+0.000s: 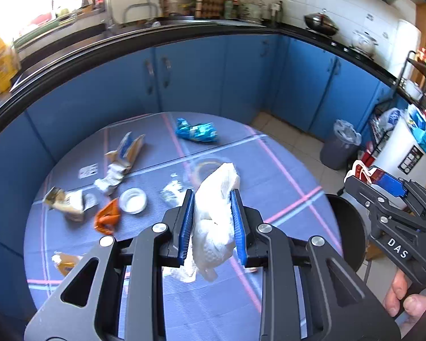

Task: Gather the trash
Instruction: 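Carry tissue and carton to the bin and release both inside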

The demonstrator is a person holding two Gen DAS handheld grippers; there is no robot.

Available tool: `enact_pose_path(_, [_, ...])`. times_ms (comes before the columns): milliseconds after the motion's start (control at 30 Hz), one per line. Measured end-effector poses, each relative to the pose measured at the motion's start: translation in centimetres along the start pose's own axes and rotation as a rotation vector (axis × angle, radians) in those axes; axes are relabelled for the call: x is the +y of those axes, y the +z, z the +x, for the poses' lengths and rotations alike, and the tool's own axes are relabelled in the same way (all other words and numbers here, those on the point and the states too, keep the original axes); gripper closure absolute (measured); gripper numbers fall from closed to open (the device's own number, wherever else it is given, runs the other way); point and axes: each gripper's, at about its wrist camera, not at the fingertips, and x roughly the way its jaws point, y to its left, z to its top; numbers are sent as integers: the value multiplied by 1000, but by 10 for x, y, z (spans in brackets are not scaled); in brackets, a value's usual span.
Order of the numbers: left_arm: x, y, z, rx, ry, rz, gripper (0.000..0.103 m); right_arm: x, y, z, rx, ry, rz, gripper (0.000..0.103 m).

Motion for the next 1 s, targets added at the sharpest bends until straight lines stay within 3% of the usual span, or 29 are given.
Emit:
enact_pose_path(300, [-55, 20, 5, -25, -40, 86, 76, -42, -4, -10, -15, -78, 34, 51])
enact_pose_path(467, [-83, 31, 10, -38, -50, 127, 76, -61, -5, -14, -26, -78, 57, 50])
enact_pose_path(633, [-112, 39, 20, -35, -67, 169, 76, -76, -6, -21, -71, -128, 48, 21])
enact_pose_path(1000, [-160, 40, 43, 6, -110, 238, 76, -113, -16, -19, -62, -214, 66, 20])
